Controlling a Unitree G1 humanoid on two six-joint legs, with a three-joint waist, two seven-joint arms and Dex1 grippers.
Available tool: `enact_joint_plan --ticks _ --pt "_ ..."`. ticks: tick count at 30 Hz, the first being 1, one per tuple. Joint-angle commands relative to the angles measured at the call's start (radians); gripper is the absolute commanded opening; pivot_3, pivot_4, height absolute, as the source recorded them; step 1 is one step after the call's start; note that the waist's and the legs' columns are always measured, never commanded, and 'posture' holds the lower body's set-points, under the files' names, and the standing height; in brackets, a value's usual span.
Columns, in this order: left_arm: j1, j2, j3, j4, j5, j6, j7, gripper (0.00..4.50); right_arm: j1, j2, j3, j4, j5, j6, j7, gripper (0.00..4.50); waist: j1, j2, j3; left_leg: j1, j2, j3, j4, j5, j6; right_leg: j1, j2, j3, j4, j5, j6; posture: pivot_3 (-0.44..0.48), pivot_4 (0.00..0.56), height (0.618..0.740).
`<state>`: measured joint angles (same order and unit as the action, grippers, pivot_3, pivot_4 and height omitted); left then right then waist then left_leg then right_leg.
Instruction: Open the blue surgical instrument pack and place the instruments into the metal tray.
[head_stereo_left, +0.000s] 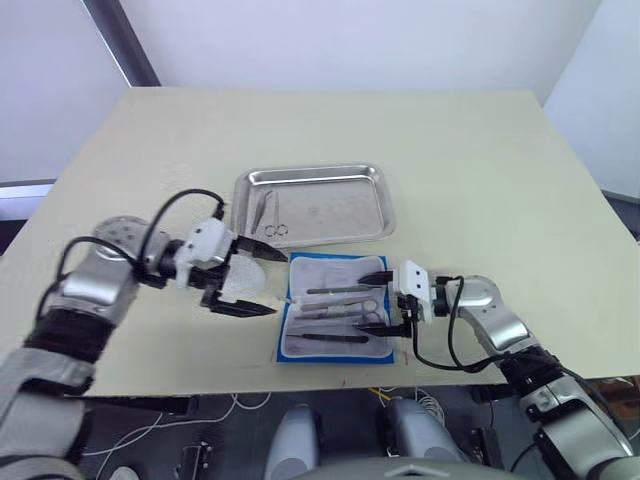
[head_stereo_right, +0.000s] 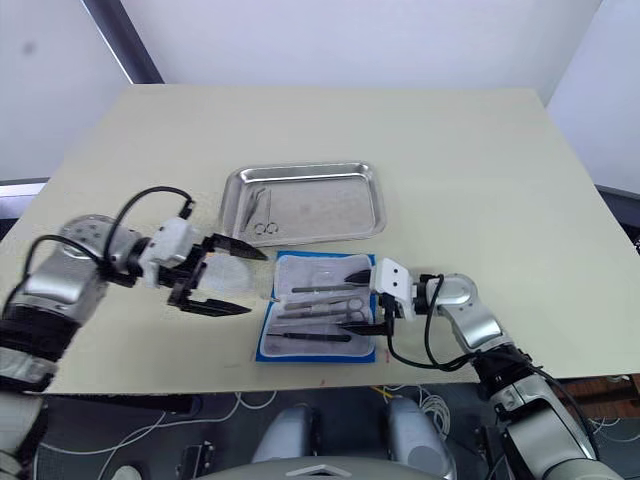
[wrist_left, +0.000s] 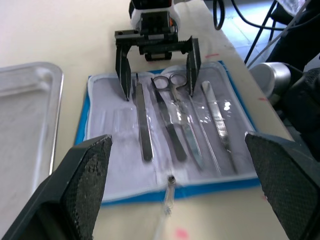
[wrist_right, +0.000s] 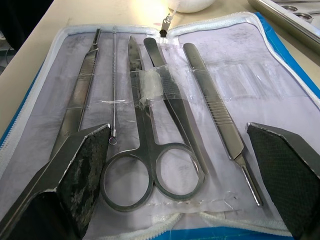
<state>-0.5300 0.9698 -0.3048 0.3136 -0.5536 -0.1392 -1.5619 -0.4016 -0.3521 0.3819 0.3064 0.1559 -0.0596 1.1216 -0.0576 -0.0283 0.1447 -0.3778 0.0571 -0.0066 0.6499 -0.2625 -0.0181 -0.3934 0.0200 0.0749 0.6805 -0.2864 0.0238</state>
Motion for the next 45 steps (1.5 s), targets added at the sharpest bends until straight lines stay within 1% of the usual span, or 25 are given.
enact_joint_plan --ticks 1,2,3,5,10,18,25,30,31,32,34,35,40,45 --pt "-0.042 -0.052 0.03 0.023 0.057 0.013 -0.015 3.7 0.044 -0.024 0.037 0.137 -0.095 0.045 -0.035 4.5 0.0 -0.001 -0.001 0.0 0.0 0.0 0.0 0.0 0.0 0.0 0.0 0.0 0.0 0.0 0.0 0.0 0.15 0.74" --pt "-0.045 -0.071 0.032 0.033 0.074 0.008 -0.016 3.33 0.045 -0.024 0.037 0.136 -0.095 0.046 -0.036 4.5 0.0 -0.002 -0.002 0.0 0.0 0.0 0.0 0.0 0.0 0.0 0.0 0.0 0.0 0.0 0.0 0.0 0.15 0.74" --pt "-0.049 -0.093 0.032 0.043 0.093 0.0 -0.013 2.82 0.046 -0.025 0.036 0.134 -0.095 0.046 -0.036 4.5 -0.001 -0.003 -0.002 0.0 0.0 0.0 0.0 0.0 0.0 0.0 0.0 0.0 0.0 0.0 0.0 0.0 0.15 0.74" --pt "-0.055 -0.132 0.03 0.067 0.138 -0.017 0.002 1.97 0.049 -0.026 0.036 0.131 -0.095 0.047 -0.038 4.5 -0.001 -0.003 -0.003 0.0 0.0 0.0 0.0 0.0 0.0 0.0 0.0 0.0 0.0 0.0 0.0 0.0 0.15 0.74" --pt "-0.061 -0.215 0.025 0.123 0.225 -0.045 0.015 1.97 0.054 -0.028 0.033 0.126 -0.095 0.049 -0.043 4.5 0.0 -0.003 -0.003 0.0 0.0 0.0 0.0 0.0 0.0 0.0 0.0 0.0 0.0 0.0 0.0 0.0 0.15 0.74" --pt "-0.076 -0.258 0.024 0.206 0.353 -0.063 0.056 1.97 0.056 -0.03 0.029 0.119 -0.098 0.052 -0.053 4.5 0.0 -0.004 -0.004 0.0 0.0 -0.001 0.0 0.0 0.0 0.001 0.0 0.0 0.0 0.001 0.0 0.0 0.15 0.74" --pt "-0.049 -0.277 0.036 0.22 0.386 -0.062 0.055 1.97 0.063 -0.032 0.028 0.112 -0.097 0.057 -0.056 4.5 0.0 -0.003 -0.004 0.0 0.0 -0.001 0.0 0.0 0.0 0.001 0.0 0.0 0.0 0.001 0.0 0.0 0.15 0.74" --pt "-0.03 -0.3 0.042 0.233 0.4 -0.058 0.081 1.97 0.064 -0.028 0.03 0.111 -0.096 0.057 -0.058 4.5 0.001 -0.001 -0.006 0.001 0.0 -0.001 0.0 0.0 0.0 0.002 0.0 0.0 0.0 0.001 0.0 0.0 0.15 0.74" --pt "-0.025 -0.301 0.042 0.237 0.405 -0.063 0.083 1.42 0.064 -0.027 0.03 0.111 -0.096 0.057 -0.059 4.5 0.001 -0.001 -0.006 0.001 0.0 -0.001 0.0 0.0 0.0 0.002 0.0 0.0 0.0 0.001 0.0 0.0 0.15 0.74" --pt "-0.02 -0.301 0.041 0.241 0.41 -0.07 0.084 1.17 0.064 -0.027 0.031 0.11 -0.096 0.057 -0.06 4.5 0.001 -0.001 -0.006 0.001 0.0 -0.001 0.0 0.0 0.0 0.002 0.0 0.0 0.0 0.001 0.0 0.0 0.15 0.74" --pt "-0.015 -0.304 0.045 0.249 0.418 -0.071 0.1 0.25 0.064 -0.027 0.031 0.111 -0.095 0.056 -0.06 4.5 0.001 0.0 -0.007 0.001 0.0 -0.001 0.0 0.0 0.0 0.002 0.0 0.0 0.0 0.001 0.0 0.0 0.15 0.74" --pt "-0.014 -0.306 0.049 0.252 0.421 -0.07 0.107 0.05 0.064 -0.027 0.03 0.113 -0.095 0.055 -0.06 4.5 0.001 0.0 -0.007 0.001 0.0 -0.001 0.0 0.0 0.0 0.002 0.0 0.0 0.0 0.001 0.0 0.0 0.15 0.74" --pt "-0.012 -0.308 0.064 0.235 0.405 -0.068 0.096 0.05 0.067 -0.027 0.032 0.112 -0.093 0.056 -0.059 4.5 0.001 0.003 -0.01 0.001 0.0 -0.001 0.0 0.0 0.0 0.002 0.0 0.0 0.0 0.001 0.0 0.0 0.15 0.74" --pt "-0.027 -0.287 0.075 0.197 0.401 -0.046 0.081 0.05 0.068 -0.025 0.034 0.112 -0.093 0.055 -0.058 4.5 0.0 0.003 -0.01 0.001 0.0 -0.001 0.0 0.0 0.0 0.002 0.0 0.0 0.0 0.001 0.0 0.0 0.15 0.74"
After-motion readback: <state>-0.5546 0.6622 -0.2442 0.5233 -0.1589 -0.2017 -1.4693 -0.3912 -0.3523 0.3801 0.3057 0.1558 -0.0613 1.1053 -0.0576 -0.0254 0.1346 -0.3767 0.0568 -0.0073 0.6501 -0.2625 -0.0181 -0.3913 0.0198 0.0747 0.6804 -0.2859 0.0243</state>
